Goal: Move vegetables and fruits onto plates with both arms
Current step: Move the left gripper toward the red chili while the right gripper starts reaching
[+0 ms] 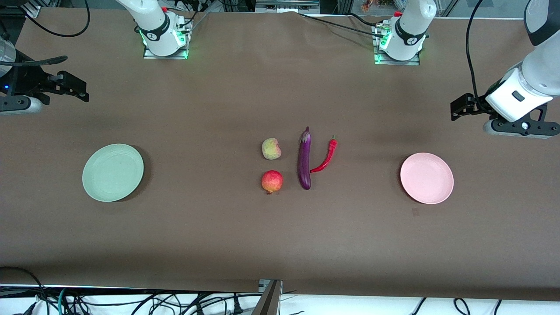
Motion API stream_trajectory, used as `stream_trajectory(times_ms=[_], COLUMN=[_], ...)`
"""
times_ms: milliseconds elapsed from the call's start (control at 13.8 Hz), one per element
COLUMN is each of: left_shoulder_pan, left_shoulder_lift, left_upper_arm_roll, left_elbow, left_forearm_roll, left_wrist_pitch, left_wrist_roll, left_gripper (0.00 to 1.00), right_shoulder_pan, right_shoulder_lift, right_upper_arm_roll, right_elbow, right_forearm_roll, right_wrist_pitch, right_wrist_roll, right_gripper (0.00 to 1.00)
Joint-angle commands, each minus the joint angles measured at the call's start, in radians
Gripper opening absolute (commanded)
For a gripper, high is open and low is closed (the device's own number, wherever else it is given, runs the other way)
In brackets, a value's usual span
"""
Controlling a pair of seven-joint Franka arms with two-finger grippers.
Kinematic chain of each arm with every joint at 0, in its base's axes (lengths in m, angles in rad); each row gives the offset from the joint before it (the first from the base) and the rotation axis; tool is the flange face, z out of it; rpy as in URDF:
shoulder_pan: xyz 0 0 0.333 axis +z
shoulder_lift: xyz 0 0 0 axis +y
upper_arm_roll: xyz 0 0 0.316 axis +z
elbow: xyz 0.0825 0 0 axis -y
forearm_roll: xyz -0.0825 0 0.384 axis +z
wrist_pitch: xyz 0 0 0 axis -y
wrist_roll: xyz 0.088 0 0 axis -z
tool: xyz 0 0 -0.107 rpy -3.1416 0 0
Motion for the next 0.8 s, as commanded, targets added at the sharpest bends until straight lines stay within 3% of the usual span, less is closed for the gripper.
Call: stream_trajectory(times_ms=[0,145,434,723], left_shoulder_pan=[-0.016,-0.024,-0.044,-0.045], left_shoulder_lift=[0.015,0.030,0.088,0.264], left_upper_arm_roll=[0.002,0.000,-0.067,-0.153], left_elbow=[0.028,0.026,-0.036,-0.043], left_forearm_roll=[-0.041,-0.047,-0.050,-0.045], left_wrist_pitch=[-0.090,-0.146,-0.164,0.051], left_wrist_roll=[0.020,0.036,0.194,0.195], left_gripper=[1.00,1.00,1.00,1.00], right_shoulder_pan=[-0.013,-0.011,-0.010,-0.021], right_shoulder_lift=[0.002,0.021,0.048,0.108], right_upper_arm_roll=[-0.006,-0.010,-0.018,-0.026], right_elbow=[0.012,0.015,0.010,0.012], right_forearm_roll=[0.023,0.025,0.025,0.025], right_wrist_pitch=[-0.009,-0.003,-0.004,-0.001], right_wrist_roll=[0.003,0.004,-0.003,-0.008], right_gripper=[1.00,1.00,1.00,1.00])
